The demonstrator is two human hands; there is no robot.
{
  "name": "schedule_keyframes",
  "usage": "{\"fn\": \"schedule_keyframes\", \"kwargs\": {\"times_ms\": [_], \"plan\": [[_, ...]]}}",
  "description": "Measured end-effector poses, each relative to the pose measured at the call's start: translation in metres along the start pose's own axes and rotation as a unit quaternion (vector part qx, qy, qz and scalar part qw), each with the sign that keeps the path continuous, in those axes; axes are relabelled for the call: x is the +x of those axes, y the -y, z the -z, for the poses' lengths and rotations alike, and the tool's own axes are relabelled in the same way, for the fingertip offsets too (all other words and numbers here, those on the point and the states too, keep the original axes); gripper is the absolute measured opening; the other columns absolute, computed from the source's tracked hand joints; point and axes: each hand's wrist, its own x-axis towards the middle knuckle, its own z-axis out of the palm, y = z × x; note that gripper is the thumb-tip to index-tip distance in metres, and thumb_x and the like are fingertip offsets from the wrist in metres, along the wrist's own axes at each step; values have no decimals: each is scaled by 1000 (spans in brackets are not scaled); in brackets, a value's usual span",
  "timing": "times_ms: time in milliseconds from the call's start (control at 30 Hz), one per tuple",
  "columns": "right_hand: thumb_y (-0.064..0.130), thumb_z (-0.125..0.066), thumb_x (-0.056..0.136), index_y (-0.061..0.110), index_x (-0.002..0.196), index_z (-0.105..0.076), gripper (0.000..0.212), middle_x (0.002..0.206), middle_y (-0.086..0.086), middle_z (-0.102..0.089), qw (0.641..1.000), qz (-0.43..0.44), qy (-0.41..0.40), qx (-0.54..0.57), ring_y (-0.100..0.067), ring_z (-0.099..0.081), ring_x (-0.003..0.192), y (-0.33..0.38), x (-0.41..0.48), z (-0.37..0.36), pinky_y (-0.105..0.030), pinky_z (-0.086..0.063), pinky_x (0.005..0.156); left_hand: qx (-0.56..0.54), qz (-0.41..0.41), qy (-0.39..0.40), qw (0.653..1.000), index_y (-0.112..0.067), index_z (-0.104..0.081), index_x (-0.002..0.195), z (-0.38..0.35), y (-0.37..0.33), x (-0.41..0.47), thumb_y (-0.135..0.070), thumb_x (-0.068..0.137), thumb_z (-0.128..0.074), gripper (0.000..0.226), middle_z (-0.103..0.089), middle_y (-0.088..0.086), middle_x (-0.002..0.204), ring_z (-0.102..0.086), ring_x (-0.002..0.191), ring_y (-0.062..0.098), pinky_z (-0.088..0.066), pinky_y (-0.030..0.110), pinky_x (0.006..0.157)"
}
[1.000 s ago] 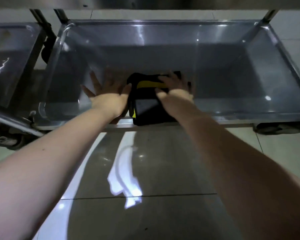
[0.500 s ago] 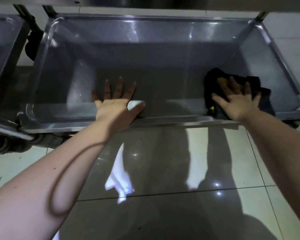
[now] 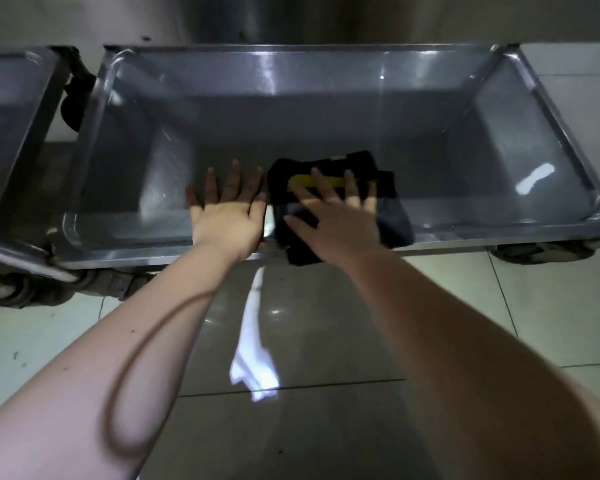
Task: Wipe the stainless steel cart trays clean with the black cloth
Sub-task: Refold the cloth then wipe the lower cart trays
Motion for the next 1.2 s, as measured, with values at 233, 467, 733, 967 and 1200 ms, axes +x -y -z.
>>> {"fn": "schedule_keyframes", "kwargs": {"times_ms": [233, 467, 733, 967, 1200], "plan": [[77, -18, 89, 56, 149, 3, 67, 162, 17, 14, 973, -217, 76, 4, -34, 11, 150, -183, -19, 27, -60, 3, 117, -2, -12, 5, 1000, -50, 0, 153, 1, -6, -5, -53, 101, -20, 56, 10, -10, 165, 13, 151, 29, 14, 59, 116], [70, -18, 94, 49, 153, -1, 64, 163, 14, 11, 976, -214, 46, -3, -44, 8, 147, -126, -24, 19, -60, -1, 117, -20, -15, 10, 1000, -49, 0, 153, -4, -11, -7, -52, 100, -22, 57, 11, -9, 164, 15, 150, 30, 14, 60, 115], [75, -14, 90, 47, 152, 5, 70, 165, 7, 9, 999, -13, 25, -15, -47, 11, 146, 43, -27, -4, -65, 11, 112, -149, -47, -51, 986, -50, 6, 152, 2, 1, -13, -44, 101, -30, 63, 0, -17, 164, 8, 152, 17, 8, 54, 119], [56, -79, 67, 23, 157, -19, 113, 163, -11, -16, 985, 131, -43, -105, -47, -5, 147, -40, -66, -12, -58, -5, 118, -120, -199, -115, 966, -26, -32, 153, 5, 1, -33, -57, 92, -30, 68, -29, 2, 160, -14, 151, 25, -4, 48, 119], [3, -56, 87, 18, 154, -29, 74, 162, -9, -20, 992, 105, -53, -37, -36, -18, 149, -46, -70, -6, -41, -10, 120, 37, -339, -69, 937, -10, -39, 149, -16, -19, -64, -68, 76, -49, 94, -37, 14, 155, -31, 144, 33, -13, 43, 119]]}}
